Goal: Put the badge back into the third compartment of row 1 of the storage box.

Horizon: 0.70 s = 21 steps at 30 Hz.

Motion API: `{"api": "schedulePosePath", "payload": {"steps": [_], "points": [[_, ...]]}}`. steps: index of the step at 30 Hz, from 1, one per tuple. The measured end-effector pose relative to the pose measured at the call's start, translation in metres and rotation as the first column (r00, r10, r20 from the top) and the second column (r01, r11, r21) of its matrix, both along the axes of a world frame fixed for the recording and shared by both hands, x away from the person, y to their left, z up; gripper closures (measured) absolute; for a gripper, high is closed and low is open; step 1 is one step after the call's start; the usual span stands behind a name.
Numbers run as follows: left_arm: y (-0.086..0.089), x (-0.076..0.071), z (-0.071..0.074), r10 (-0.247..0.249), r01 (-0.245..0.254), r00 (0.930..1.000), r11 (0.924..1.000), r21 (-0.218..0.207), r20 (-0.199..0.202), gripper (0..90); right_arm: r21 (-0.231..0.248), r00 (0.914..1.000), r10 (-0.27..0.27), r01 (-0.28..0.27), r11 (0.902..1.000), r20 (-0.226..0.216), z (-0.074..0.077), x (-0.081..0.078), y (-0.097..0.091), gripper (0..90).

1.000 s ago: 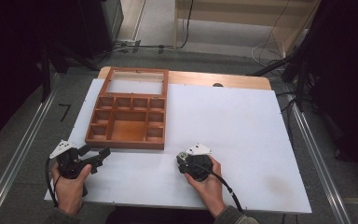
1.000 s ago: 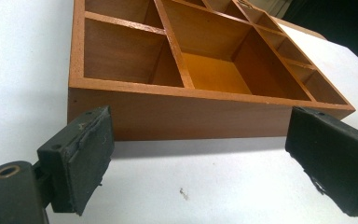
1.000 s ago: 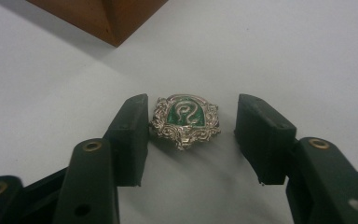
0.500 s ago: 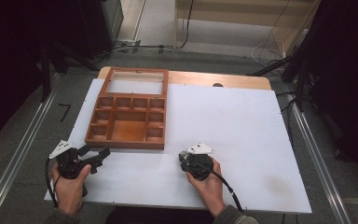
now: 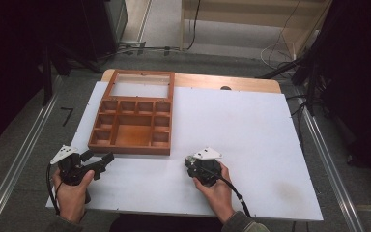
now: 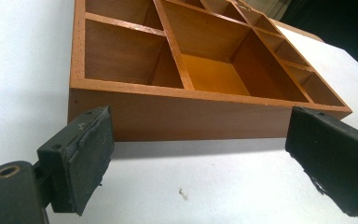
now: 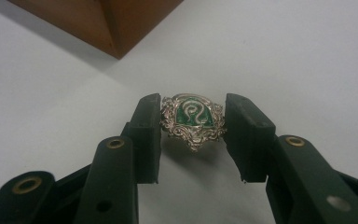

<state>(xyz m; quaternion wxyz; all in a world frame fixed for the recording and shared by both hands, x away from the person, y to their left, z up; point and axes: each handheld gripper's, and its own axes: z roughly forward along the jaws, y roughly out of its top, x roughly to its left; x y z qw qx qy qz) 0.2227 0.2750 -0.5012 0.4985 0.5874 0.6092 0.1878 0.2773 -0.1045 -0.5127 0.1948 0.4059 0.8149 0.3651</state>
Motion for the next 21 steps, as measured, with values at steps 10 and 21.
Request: {"api": "schedulePosePath", "payload": {"steps": [10, 21], "points": [[0.0, 0.0, 0.0, 0.0, 0.0, 1.0, 1.0, 0.004, -0.002, 7.8, 0.048, 0.9999, 0.003, -0.004, 0.9988, 0.012, 0.018, 0.007, -0.004, 55.5], [0.0, 0.0, 0.0, 0.0, 0.0, 1.0, 1.0, 0.001, -0.001, 7.8, 0.084, 0.999, 0.032, -0.035, 0.9958, 0.03, 0.035, 0.018, 0.003, 55.4]]}}
